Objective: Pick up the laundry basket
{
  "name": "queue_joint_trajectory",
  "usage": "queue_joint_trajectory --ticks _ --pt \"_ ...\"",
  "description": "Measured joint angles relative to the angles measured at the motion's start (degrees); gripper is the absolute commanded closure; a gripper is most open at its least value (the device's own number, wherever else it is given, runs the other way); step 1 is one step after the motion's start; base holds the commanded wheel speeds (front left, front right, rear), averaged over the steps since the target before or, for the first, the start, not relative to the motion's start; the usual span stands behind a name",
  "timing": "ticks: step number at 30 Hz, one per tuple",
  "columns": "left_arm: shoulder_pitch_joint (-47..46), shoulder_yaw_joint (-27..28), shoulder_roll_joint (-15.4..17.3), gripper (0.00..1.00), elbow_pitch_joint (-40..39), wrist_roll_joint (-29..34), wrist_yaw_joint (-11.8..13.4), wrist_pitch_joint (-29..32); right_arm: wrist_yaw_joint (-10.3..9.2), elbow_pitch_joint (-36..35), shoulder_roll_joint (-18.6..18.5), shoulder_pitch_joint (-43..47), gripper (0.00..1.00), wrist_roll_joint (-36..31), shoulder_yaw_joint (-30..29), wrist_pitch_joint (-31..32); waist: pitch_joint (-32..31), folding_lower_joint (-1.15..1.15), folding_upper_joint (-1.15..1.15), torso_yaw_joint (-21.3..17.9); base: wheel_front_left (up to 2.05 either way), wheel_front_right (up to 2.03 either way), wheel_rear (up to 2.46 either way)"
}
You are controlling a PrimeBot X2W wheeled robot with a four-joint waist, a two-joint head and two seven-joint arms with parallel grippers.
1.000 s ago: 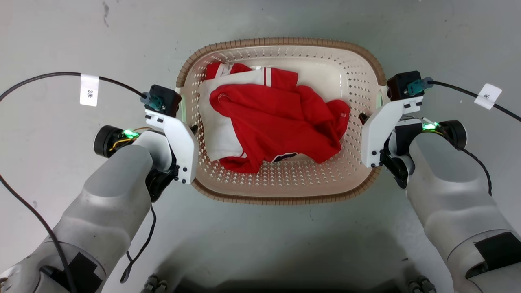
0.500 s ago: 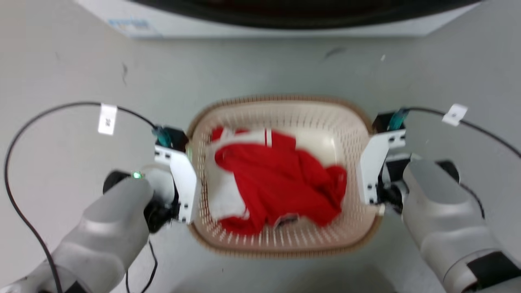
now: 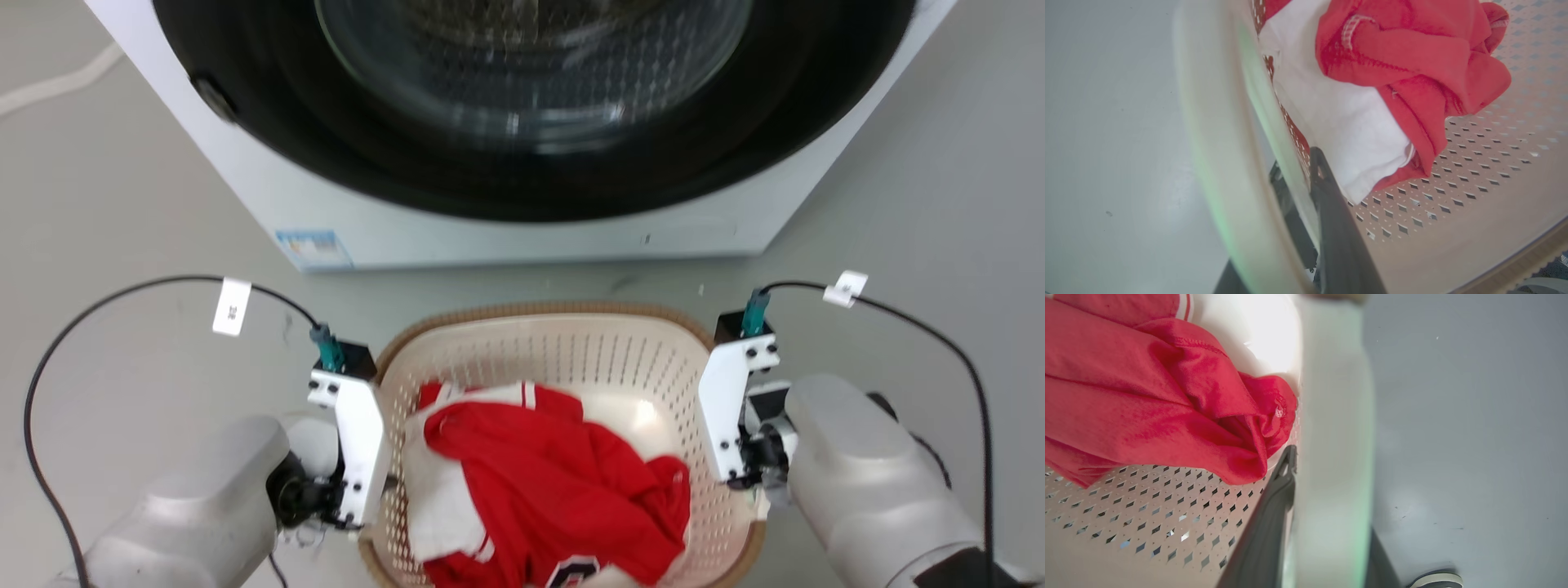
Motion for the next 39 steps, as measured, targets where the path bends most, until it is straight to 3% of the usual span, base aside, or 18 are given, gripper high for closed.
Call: queue_joint_trajectory --ticks 17,26,39 --pt "4.5 -1.4 2.2 1.0 -2.2 -4.9 0.1 8.4 -0.36 -4.3 -0.2 5.0 1.0 8.7 7.3 11.2 -17.3 -0.01 0.0 -1.5 0.0 0.0 0.0" --pt "4.9 -1.6 1.8 1.0 -1.3 -6.4 0.1 11.5 -0.41 -5.0 -0.4 5.0 1.0 12.5 8.8 15.1 -19.3 0.0 0.0 -1.3 0.0 0.0 0.0" --pt "4.3 -1.7 1.6 1.0 -1.1 -6.8 0.1 13.3 -0.41 -4.1 -0.5 4.1 1.0 14.8 10.3 15.5 -20.0 0.01 0.0 -1.1 0.0 0.0 0.0"
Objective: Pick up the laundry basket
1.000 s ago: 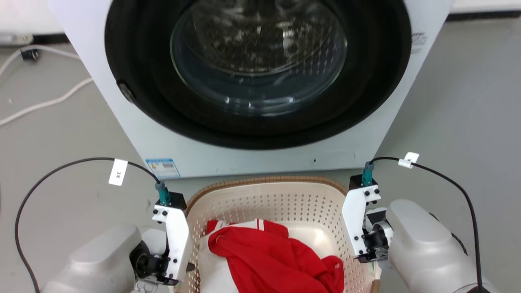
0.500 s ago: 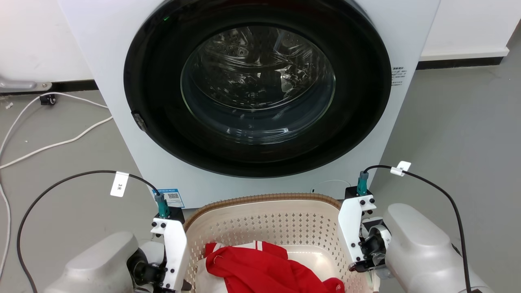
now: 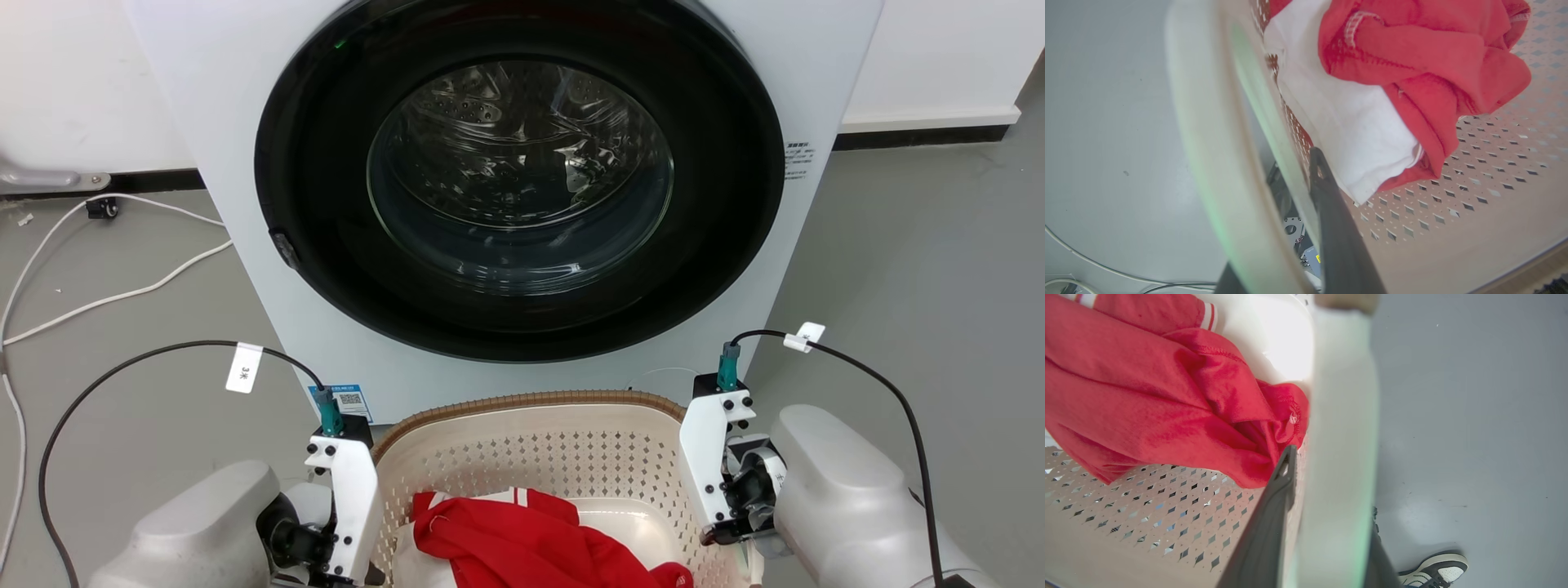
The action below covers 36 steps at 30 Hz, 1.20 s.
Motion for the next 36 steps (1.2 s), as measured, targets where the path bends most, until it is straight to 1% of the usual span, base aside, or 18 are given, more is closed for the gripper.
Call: queue_joint_trajectory --ticks 36 --pt "0.0 -0.2 -0.7 1.0 1.4 -1.0 0.0 0.6 0.0 2.2 0.0 -1.3 1.0 3.4 3.7 -2.0 0.0 0.0 0.0 0.6 0.0 0.0 0.0"
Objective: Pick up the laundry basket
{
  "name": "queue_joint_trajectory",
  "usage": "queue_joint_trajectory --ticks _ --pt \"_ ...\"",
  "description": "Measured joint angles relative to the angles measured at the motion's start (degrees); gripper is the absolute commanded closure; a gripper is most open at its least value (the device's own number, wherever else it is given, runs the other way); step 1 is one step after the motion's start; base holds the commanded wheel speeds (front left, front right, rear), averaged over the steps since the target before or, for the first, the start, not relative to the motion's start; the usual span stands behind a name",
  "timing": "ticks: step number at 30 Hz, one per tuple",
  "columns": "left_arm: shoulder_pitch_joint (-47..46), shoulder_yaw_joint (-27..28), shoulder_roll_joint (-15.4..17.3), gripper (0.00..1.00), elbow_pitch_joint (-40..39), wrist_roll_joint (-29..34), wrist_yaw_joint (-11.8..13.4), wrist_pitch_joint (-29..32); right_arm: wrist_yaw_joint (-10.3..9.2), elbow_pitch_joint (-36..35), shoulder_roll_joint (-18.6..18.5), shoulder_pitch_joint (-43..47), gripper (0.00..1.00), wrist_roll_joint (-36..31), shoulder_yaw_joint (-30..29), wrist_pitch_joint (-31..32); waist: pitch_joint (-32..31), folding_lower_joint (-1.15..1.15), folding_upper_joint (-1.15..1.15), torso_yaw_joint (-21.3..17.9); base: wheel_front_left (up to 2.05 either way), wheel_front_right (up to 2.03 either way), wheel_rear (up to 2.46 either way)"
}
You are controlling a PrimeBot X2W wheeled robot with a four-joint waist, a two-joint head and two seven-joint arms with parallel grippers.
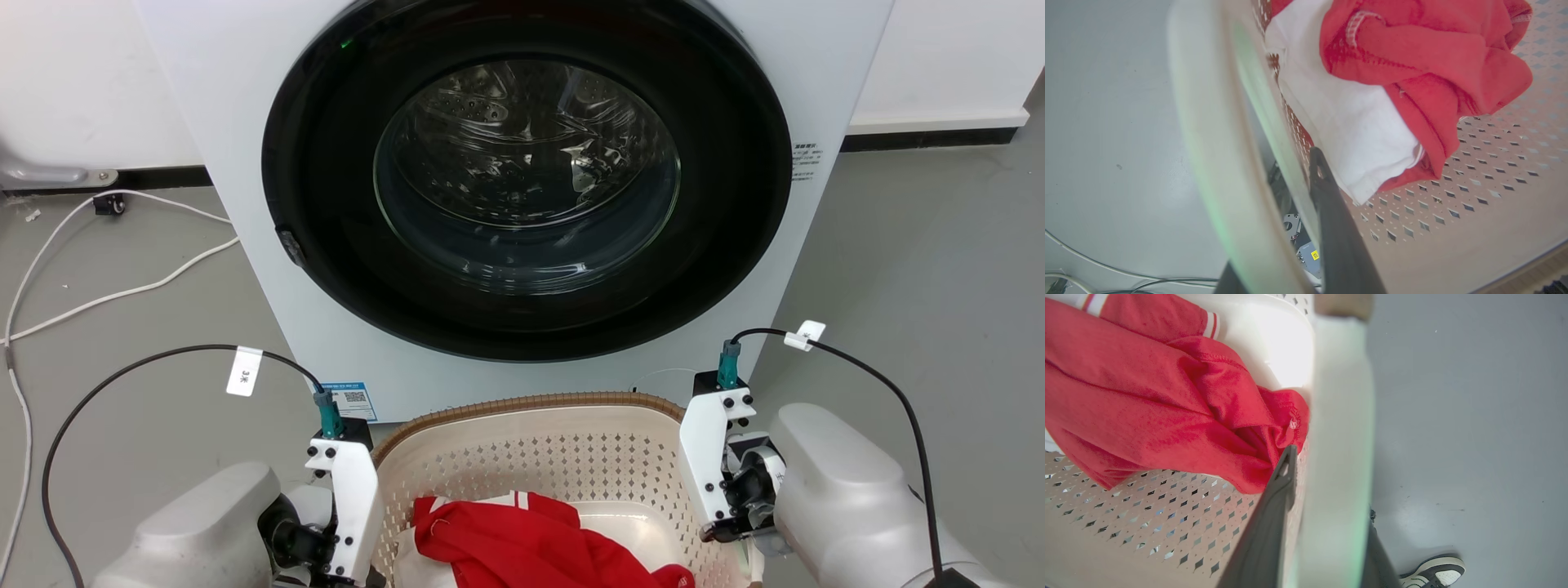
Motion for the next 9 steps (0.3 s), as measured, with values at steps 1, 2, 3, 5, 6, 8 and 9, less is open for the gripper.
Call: queue_joint_trajectory --ticks 1,2,3,5,6,8,9 --pt "0.0 0.0 0.0 1.0 0.0 0.0 0.0 0.0 0.0 0.1 0.0 0.0 1.0 0.1 0.1 -0.1 0.0 0.0 0.0 0.0 0.0 0.0 0.0" --pt "0.0 0.0 0.0 1.0 0.0 0.0 0.0 0.0 0.0 0.1 0.0 0.0 1.0 0.2 0.2 -0.1 0.0 0.0 0.0 0.0 0.0 0.0 0.0" --pt "0.0 0.0 0.0 1.0 0.0 0.0 0.0 0.0 0.0 0.1 0.0 0.0 1.0 0.3 0.3 -0.2 0.0 0.0 0.0 0.0 0.0 0.0 0.0" --pt "0.0 0.0 0.0 1.0 0.0 0.0 0.0 0.0 0.0 0.2 0.0 0.0 1.0 0.4 0.4 -0.3 -0.1 0.0 0.0 0.1 0.0 0.0 0.0" --pt "0.0 0.0 0.0 1.0 0.0 0.0 0.0 0.0 0.0 0.2 0.0 0.0 1.0 0.5 0.5 -0.3 -0.1 0.0 0.0 0.1 0.0 0.0 0.0" --pt "0.0 -0.1 -0.1 1.0 0.1 0.1 0.0 0.0 0.0 0.3 0.0 0.0 1.0 0.8 0.6 -0.5 -0.1 0.0 0.0 0.1 0.0 0.0 0.0" --pt "0.0 0.0 -0.1 1.0 0.1 0.1 0.0 0.1 0.0 0.4 0.0 0.0 1.0 0.8 0.7 -0.5 -0.1 0.0 0.0 0.1 0.0 0.0 0.0"
